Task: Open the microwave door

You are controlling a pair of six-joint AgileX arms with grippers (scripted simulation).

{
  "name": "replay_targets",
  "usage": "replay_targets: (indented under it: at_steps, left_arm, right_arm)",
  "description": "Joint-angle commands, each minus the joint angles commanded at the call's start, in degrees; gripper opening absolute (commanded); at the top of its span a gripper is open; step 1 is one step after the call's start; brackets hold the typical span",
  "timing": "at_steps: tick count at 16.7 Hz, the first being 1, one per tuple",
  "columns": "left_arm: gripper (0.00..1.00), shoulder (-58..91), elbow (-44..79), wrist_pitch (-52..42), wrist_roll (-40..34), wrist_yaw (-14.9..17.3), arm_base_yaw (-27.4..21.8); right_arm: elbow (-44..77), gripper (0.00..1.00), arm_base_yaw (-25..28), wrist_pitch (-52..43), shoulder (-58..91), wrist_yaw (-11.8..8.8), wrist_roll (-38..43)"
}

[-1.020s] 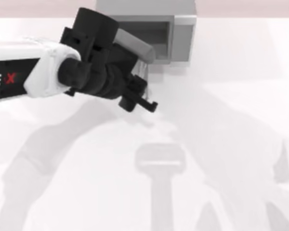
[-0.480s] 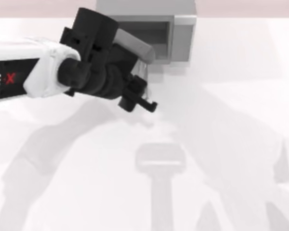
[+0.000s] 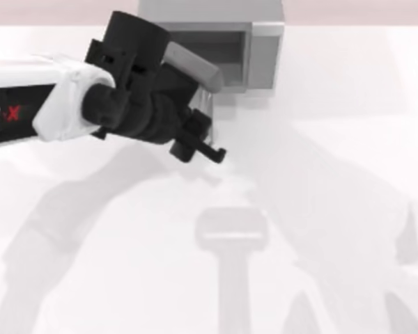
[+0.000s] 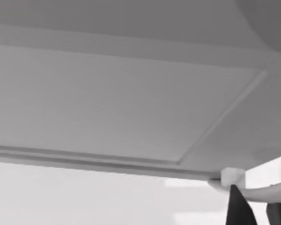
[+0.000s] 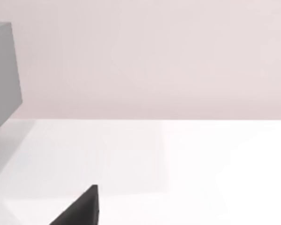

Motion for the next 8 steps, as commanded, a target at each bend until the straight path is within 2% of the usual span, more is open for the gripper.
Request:
replay_targets:
  at_steps: [5, 8]
  left_arm:
    - [0.0, -0.76, -0.6, -0.41, 2.96, 1.83, 1.51]
    - [0.0, -0.76, -0.6, -0.42, 2.97, 1.84, 1.51]
  right_arm:
    - [0.0, 1.0, 0.0, 0.0, 0.0, 0.0, 0.0]
    - [0.0, 1.0, 0.0, 0.0, 0.0, 0.0, 0.0]
